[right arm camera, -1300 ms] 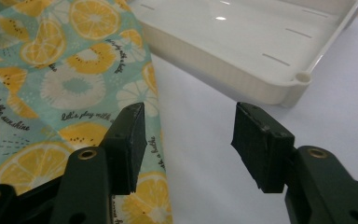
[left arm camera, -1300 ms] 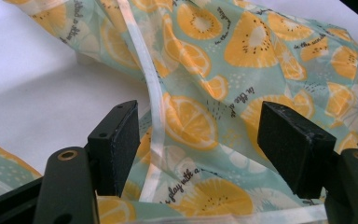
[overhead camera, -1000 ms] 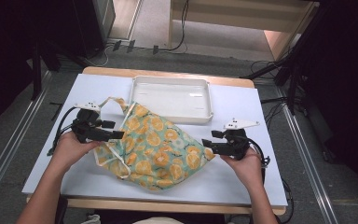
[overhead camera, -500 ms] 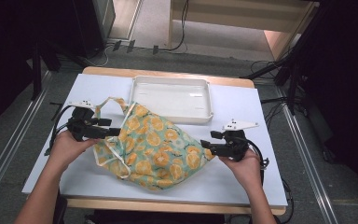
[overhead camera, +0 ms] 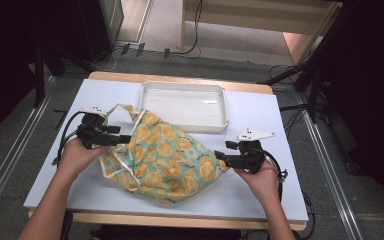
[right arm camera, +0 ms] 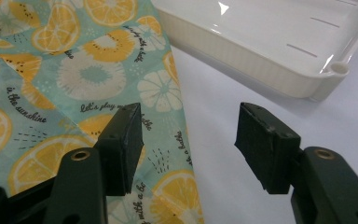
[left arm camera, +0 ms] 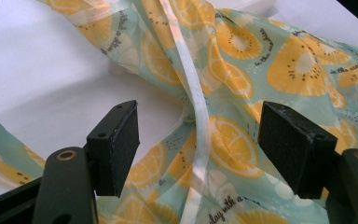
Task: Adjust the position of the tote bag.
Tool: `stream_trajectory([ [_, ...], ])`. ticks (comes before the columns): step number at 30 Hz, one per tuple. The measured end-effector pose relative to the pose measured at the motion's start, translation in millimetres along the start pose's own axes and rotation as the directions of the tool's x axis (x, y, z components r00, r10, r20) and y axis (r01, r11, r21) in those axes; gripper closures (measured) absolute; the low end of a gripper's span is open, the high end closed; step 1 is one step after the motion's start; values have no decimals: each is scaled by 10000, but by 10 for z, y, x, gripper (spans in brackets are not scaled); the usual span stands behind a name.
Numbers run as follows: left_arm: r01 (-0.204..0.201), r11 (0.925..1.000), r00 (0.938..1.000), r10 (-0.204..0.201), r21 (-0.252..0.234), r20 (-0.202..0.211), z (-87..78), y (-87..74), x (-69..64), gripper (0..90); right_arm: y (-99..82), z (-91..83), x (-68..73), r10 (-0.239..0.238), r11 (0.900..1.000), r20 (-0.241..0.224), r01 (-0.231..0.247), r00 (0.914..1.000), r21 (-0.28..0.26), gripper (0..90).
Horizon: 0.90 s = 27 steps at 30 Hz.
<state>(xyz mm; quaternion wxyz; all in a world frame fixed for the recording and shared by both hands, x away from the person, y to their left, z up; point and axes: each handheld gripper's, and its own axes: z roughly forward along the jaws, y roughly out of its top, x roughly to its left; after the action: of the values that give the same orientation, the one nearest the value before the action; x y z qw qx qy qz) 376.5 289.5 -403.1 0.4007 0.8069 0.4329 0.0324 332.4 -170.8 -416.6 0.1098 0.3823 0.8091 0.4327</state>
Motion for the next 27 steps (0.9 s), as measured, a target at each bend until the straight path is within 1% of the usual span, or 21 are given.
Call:
stream_trajectory([
  [2, -10, 10000, 10000, 10, 63, -2, 20, -2, 0, 295, 0, 1, 5, 1, 10000, -10, -1, 10000, 16, 417],
  [3, -76, 9994, 9998, 82, 328, -188, 72, -12, 3, 296, 0, 4, 12, -29, 10000, -8, 29, 10000, -24, 417],
  [4, -76, 9994, 9998, 82, 328, -188, 72, -12, 3, 304, 0, 4, 12, -29, 10000, -8, 29, 10000, -24, 417],
  [6, -86, 9984, 9996, 102, 561, -282, 129, -39, 23, 322, 5, 10, 27, -102, 9999, -2, 102, 9999, -47, 418],
  [7, -3, 9980, 9997, 19, 633, -259, 149, -57, 43, 326, 7, 14, 31, -122, 9999, 3, 122, 9999, -37, 418],
  [8, 161, 9976, 9997, -148, 667, -192, 165, -74, 62, 326, 7, 14, 31, -122, 9999, 3, 122, 9999, -37, 418],
  [9, 370, 9976, 9992, -363, 583, -136, 189, -106, 93, 329, 10, 22, 39, -175, 9998, 33, 175, 9998, -8, 418],
  [10, 370, 9976, 9992, -363, 583, -136, 189, -106, 93, 329, 10, 22, 39, -175, 9998, 33, 175, 9998, -8, 418],
  [11, 425, 9978, 9989, -416, 500, -194, 203, -135, 107, 329, 14, 35, 40, -277, 9996, 65, 277, 9996, 15, 418],
  [14, 385, 9979, 9991, -375, 513, -213, 237, -178, 103, 333, 23, 50, 51, -347, 9993, 133, 346, 9993, 110, 418],
  [16, 242, 9972, 9993, -221, 709, -311, 268, -201, 91, 336, 31, 66, 51, -421, 9991, 149, 420, 9990, 105, 418],
  [18, 159, 9972, 9990, -128, 726, -429, 294, -223, 74, 335, 38, 79, 50, -424, 9990, 144, 423, 9990, 113, 418],
  [24, 116, 9968, 9993, -87, 787, -368, 342, -271, 60, 336, 53, 97, 34, -492, 9987, 266, 488, 9984, 132, 419],
  [25, 62, 9969, 9992, -30, 786, -403, 354, -292, 66, 336, 54, 105, 23, -452, 9989, 284, 449, 9986, 116, 419],
  [26, 62, 9969, 9992, -30, 786, -403, 354, -292, 66, 336, 54, 105, 23, -452, 9989, 284, 449, 9986, 116, 419],
  [27, 142, 9963, 9993, -113, 846, -356, 381, -314, 68, 336, 53, 110, 15, -489, 9987, 343, 484, 9982, 152, 419],
])
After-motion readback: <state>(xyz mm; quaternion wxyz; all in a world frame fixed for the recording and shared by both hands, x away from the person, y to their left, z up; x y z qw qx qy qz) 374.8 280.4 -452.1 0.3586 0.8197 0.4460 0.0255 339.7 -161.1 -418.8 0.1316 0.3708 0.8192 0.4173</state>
